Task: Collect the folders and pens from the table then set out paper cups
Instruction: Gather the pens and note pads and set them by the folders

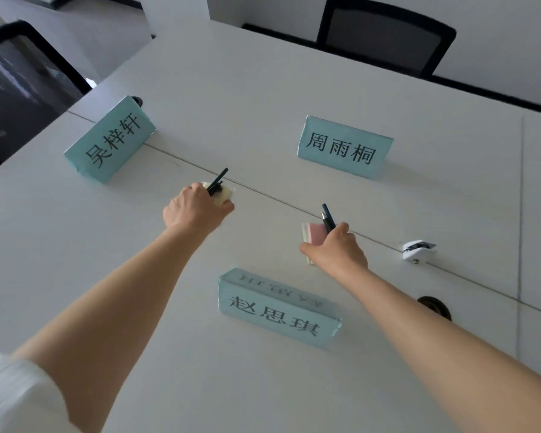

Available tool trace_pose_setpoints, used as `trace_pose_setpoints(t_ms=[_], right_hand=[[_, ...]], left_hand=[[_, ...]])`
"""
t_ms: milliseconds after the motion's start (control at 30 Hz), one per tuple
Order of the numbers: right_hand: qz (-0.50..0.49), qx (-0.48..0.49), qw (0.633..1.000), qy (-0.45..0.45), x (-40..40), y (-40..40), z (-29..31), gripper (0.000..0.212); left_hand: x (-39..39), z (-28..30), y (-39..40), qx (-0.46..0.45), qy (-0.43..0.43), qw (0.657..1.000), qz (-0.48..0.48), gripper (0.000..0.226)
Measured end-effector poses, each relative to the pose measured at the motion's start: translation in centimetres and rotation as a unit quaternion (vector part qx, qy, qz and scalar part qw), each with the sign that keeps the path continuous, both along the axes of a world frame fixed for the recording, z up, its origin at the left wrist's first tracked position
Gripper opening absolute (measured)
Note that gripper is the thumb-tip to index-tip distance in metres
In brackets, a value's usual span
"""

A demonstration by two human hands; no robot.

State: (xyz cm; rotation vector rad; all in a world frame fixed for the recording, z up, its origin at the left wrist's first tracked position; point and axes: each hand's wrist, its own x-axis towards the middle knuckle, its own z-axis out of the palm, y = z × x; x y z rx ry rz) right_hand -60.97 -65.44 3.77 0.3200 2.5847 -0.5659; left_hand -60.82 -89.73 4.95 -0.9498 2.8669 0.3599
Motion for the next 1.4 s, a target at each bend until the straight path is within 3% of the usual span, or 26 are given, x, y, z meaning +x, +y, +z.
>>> trace_pose_setpoints(t_ms=[100,233,533,900,1133,1400], right_hand=[[-0.015,-0.041,0.999,0.004,1.6,1.3,3.0,0.073],[-0.018,-0.104,0.994,0.006,5.8,4.0,7.0,0.068],[-0.005,-0.148,0.989,0.027,18.3,10.9,11.7,0.057],[-0.098,-0.165,0.981,0.022,36.2,16.6,11.9,0.052],[-0.194,-0.185,0.963,0.026,50.7,17.9,11.4,0.049],[-0.293,-0.191,0.936,0.050,62.2,21.1,12.5,0.048]], left_hand=[[1.9,3.4,2.0,0.023,0.027,0.999,0.004,0.040],[6.4,6.8,6.2,0.099,0.044,0.994,0.028,0.044],[21.1,9.0,17.4,0.249,0.040,0.967,0.025,0.042],[39.0,10.0,24.3,0.315,0.059,0.947,0.004,0.034],[51.0,8.7,25.3,0.350,0.005,0.935,-0.056,0.037],[58.0,9.3,27.7,0.358,-0.048,0.926,-0.105,0.049]])
